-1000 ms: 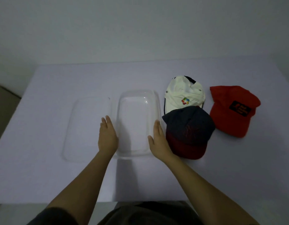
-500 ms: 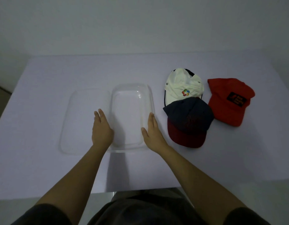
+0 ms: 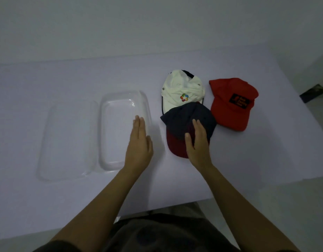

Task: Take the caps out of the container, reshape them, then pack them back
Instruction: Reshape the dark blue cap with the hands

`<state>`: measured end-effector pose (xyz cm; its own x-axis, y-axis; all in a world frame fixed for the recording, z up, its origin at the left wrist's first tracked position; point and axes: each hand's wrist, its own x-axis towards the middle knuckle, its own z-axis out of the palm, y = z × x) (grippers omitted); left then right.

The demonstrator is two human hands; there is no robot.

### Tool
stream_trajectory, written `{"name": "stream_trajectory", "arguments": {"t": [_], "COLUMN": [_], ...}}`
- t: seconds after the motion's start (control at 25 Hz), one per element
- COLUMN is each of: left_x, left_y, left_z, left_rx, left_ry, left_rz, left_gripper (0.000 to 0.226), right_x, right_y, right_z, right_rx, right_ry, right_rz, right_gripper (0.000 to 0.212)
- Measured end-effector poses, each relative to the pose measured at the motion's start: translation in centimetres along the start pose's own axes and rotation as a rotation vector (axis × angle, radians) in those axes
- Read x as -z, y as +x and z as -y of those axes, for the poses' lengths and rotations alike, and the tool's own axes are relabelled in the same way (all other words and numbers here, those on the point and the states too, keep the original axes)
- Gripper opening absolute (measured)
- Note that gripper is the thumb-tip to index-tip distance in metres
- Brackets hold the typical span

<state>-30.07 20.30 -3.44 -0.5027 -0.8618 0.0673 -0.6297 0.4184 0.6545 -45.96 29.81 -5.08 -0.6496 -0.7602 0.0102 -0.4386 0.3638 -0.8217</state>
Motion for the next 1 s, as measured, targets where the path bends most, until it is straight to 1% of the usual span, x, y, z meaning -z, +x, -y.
{"name": "stream_trajectory", "arguments": {"t": [0.08,0.12,0.2,0.24,0.32,0.36,0.4,0.44,0.52,0.56,0.6,0.64,0.72,0.8,0.88,0.92,0.96,1.0], "left_x": [-2.4,-3.6,-5.9,-7.0,-8.7,-9.3,-9.7,-10.2,-10.6,-10.6,-10.7,-10.6,-10.5,-10.8,-10.9,-11.1,-11.5,-11.8], "left_y": [-0.7,-0.9,-0.9,-0.6,-0.2,-0.1,-0.1,-0.1,0.0,-0.1,-0.2,-0.4,-1.1,-1.8,-2.2,-2.2,-2.1,-2.0], "left_z": [-2.1,-3.1,-4.0,-4.1,-4.1,-4.1,-4.2,-4.1,-3.7,-4.0,-4.2,-4.4,-4.7,-4.7,-5.0,-5.0,-4.9,-4.8], "left_rx": [-0.024,-0.002,0.142,0.244,0.427,0.48,0.508,0.517,0.545,0.569,0.583,0.58,0.518,0.403,0.335,0.327,0.316,0.29], "left_ry": [-0.061,-0.107,-0.185,-0.218,-0.323,-0.395,-0.452,-0.495,-0.534,-0.543,-0.551,-0.532,-0.421,-0.245,-0.103,-0.014,0.059,0.119], "left_rz": [0.062,0.101,0.178,0.207,0.232,0.227,0.22,0.202,0.176,0.172,0.175,0.186,0.217,0.233,0.241,0.229,0.222,0.208], "left_gripper": [0.059,0.058,0.058,0.058,0.053,0.05,0.049,0.052,0.068,0.074,0.079,0.082,0.085,0.086,0.081,0.078,0.073,0.069], "right_x": [2.1,3.1,4.3,4.8,5.1,4.9,4.8,4.5,4.2,4.2,4.3,4.3,4.0,3.8,3.1,2.7,2.4,2.1], "right_y": [0.0,0.1,0.2,0.3,0.6,0.8,1.0,1.1,1.1,0.9,0.7,0.4,-0.1,0.1,0.4,0.4,0.3,0.0], "right_z": [-2.3,-3.4,-5.1,-5.7,-6.5,-7.1,-7.3,-7.6,-8.2,-8.5,-9.0,-9.3,-9.7,-9.5,-8.8,-8.5,-8.5,-8.8], "right_rx": [-0.05,-0.089,-0.195,-0.254,-0.357,-0.37,-0.374,-0.379,-0.398,-0.377,-0.316,-0.217,-0.038,-0.021,-0.012,-0.011,-0.021,0.007], "right_ry": [-0.025,-0.033,-0.003,0.048,0.185,0.224,0.228,0.228,0.18,0.115,0.03,-0.066,-0.199,-0.313,-0.476,-0.518,-0.517,-0.503], "right_rz": [-0.027,-0.019,0.022,0.059,0.16,0.203,0.248,0.292,0.38,0.423,0.458,0.468,0.416,0.374,0.285,0.256,0.248,0.235], "right_gripper": [0.054,0.056,0.061,0.062,0.062,0.062,0.067,0.076,0.099,0.105,0.107,0.104,0.095,0.092,0.087,0.083,0.079,0.077]}}
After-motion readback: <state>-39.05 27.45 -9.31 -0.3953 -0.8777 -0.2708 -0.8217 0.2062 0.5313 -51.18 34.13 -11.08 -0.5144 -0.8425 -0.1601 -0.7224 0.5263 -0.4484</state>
